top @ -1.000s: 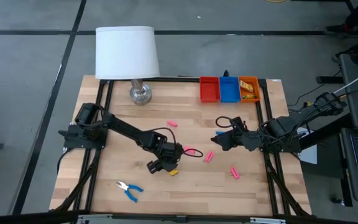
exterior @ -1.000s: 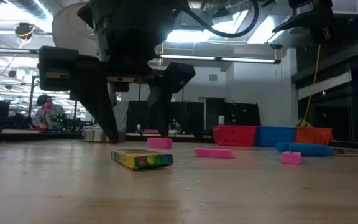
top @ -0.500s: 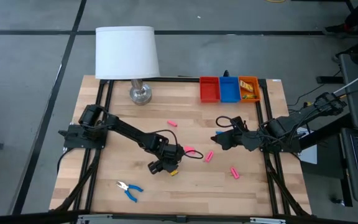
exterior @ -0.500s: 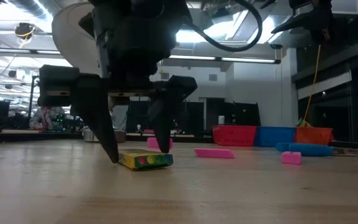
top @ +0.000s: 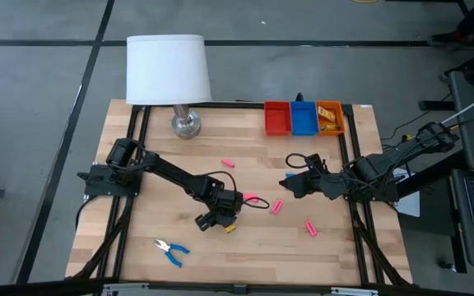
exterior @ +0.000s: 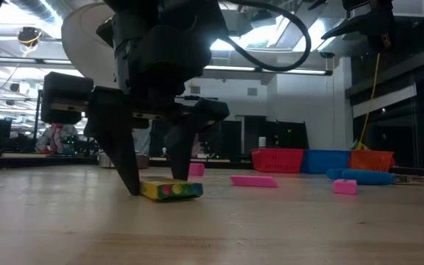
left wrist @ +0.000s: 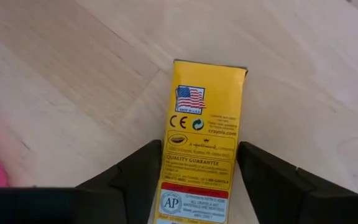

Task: Pick & Place School Supplies
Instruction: Put the crayon box into the orange bin

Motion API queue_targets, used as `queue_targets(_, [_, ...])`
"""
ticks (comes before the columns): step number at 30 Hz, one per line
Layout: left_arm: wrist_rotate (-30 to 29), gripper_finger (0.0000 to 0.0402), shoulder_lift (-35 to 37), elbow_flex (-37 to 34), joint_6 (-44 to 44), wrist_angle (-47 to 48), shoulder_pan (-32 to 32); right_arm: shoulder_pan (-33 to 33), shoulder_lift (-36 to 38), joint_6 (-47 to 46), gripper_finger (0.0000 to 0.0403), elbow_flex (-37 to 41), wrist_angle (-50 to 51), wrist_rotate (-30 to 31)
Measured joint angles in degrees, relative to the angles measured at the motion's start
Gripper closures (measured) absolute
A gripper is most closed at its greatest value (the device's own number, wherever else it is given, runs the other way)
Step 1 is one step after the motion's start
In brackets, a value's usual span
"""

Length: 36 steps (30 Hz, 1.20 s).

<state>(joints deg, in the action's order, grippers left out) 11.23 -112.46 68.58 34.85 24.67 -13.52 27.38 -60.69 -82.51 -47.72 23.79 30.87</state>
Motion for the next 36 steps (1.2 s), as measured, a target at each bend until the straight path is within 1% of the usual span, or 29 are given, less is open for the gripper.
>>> queue_targets(5, [0.53,0.0215,-0.04,-0.02,-1.79,0.27,0.64,0.0,0.0,-0.25,0.0191,0.0,0.0,0.02])
queue_targets(9, [0.44,0.0226,0.34,-0.1,-5.01,0.36,1.64,0.0,0.0,-0.64,0.0191,0.0,0.0,0.13])
queue_targets(12, [-1.19,0.0229,1.19,-0.26,-8.21,1.06,3.31,0.0,0.0,-0.64,0.0191,0.0,-0.42,0.2])
queue_targets(14, [-4.12,0.023,2.06,-0.33,-9.93,1.34,4.66,0.0,0.0,-1.32,0.0191,0.0,-0.97,0.2])
queue_targets(17, [-6.86,0.023,4.29,-0.35,-12.28,0.85,7.0,0.0,0.0,-2.45,0.0191,0.0,-3.5,0.76])
queue_targets(21, [-8.66,0.023,8.1,-0.33,-17.81,-1.83,10.73,-0.02,0.0,-1.43,0.0191,0.0,-9.94,2.5])
queue_targets(24, [-10.02,0.023,11.46,-0.31,-22.15,-4.01,13.41,-0.08,0.0,-1.24,0.0191,-0.02,-11.97,3.22])
queue_targets(30, [-10.48,0.023,18.15,-0.26,-28.64,-10.56,17.35,-2.18,0.0,-4.09,0.0191,-0.02,-8.12,2.74])
queue_targets(34, [-10.36,0.023,21.06,-0.22,-30.39,-15.72,17.91,-4.52,0.0,-5.15,0.0191,-0.02,-5.99,0.73])
queue_targets(36, [-10.19,0.023,21.49,-0.15,-30.55,-16.75,17.65,-5.91,-0.2,-4.77,0.0191,-0.02,-6.09,-0.48])
